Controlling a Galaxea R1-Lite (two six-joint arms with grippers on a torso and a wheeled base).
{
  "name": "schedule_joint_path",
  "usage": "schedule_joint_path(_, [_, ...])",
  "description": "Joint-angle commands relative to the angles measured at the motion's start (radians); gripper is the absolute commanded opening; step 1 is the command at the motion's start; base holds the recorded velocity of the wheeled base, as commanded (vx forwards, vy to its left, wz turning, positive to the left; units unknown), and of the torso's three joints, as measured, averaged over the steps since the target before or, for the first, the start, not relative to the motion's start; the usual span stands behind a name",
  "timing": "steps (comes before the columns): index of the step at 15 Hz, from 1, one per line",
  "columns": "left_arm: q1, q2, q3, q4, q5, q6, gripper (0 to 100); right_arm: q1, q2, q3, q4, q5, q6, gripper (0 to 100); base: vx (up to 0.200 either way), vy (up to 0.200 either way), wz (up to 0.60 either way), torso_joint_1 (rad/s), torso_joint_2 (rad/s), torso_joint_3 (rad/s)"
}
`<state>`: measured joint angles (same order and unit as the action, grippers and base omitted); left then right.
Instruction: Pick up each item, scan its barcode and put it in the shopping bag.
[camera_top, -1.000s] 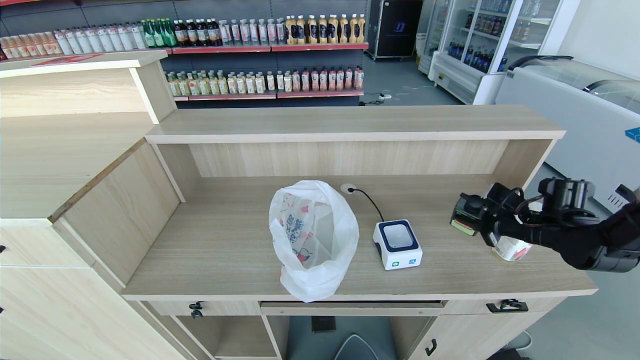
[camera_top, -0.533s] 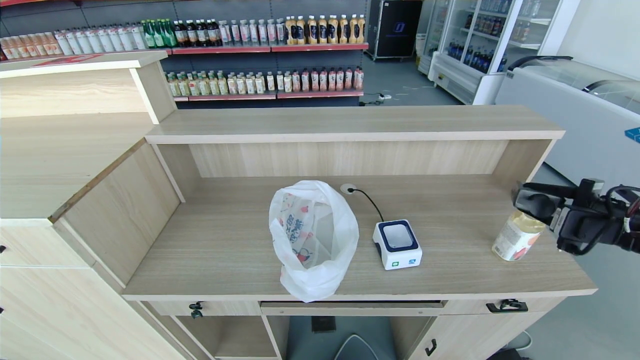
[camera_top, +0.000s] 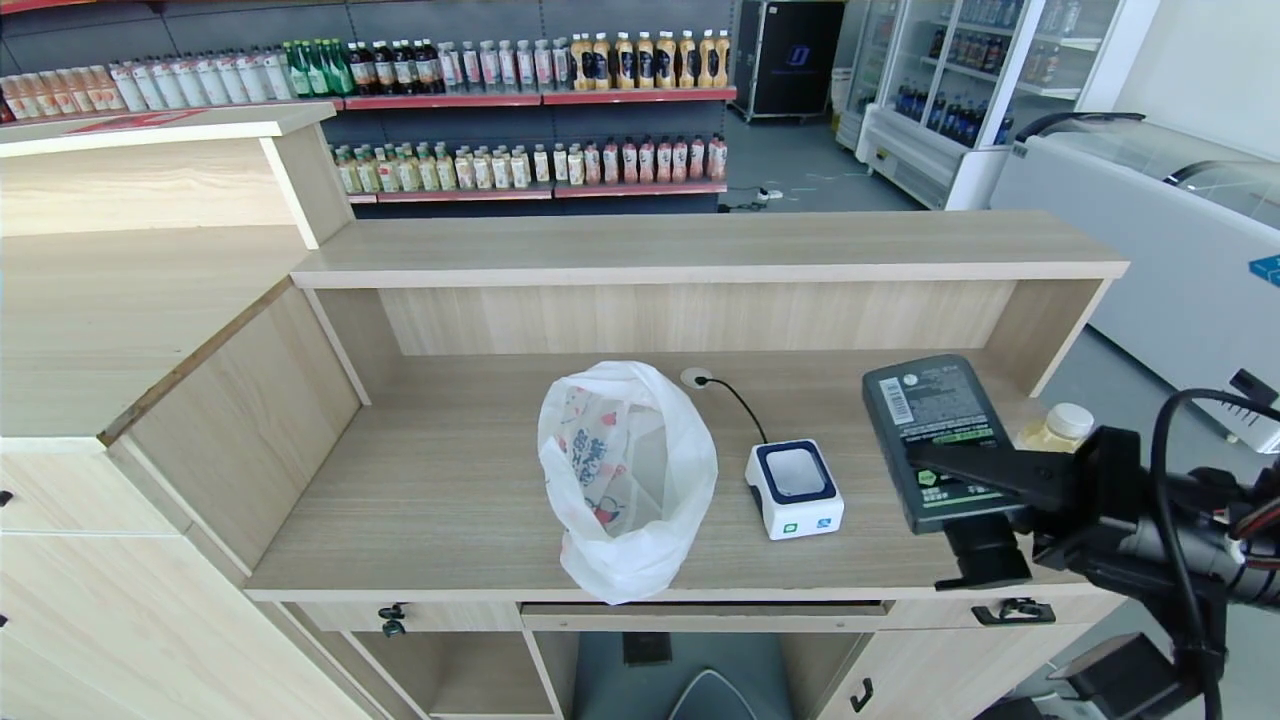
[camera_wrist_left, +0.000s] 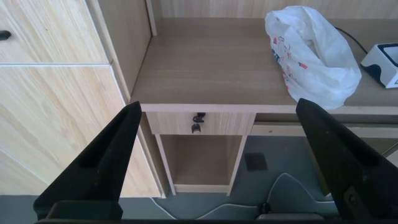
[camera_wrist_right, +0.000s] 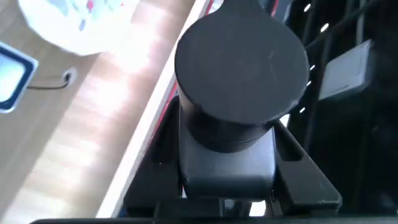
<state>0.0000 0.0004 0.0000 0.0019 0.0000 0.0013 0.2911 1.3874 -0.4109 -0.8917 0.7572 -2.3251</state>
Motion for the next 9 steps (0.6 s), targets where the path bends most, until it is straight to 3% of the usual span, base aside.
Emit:
schedule_joint_path(1, [0.000, 0.000, 0.000, 0.000, 0.000, 0.000, 100, 0.247, -0.030, -0.002, -0.006, 0.004, -0.207, 0, 0.000, 0.000, 0.00, 0.000, 0.00, 0.000])
schedule_joint_path(4, [0.000, 0.000, 0.000, 0.000, 0.000, 0.000, 100, 0.355, 0.021, -0.051, -0.021, 0.004, -0.310, 0, 0.000, 0.000, 0.00, 0.000, 0.00, 0.000])
schedule_joint_path(9, [0.000, 0.000, 0.000, 0.000, 0.000, 0.000, 100, 0.450, 0.088, -0.085, -0.067, 0.005, -0.287, 0, 0.000, 0.000, 0.00, 0.000, 0.00, 0.000])
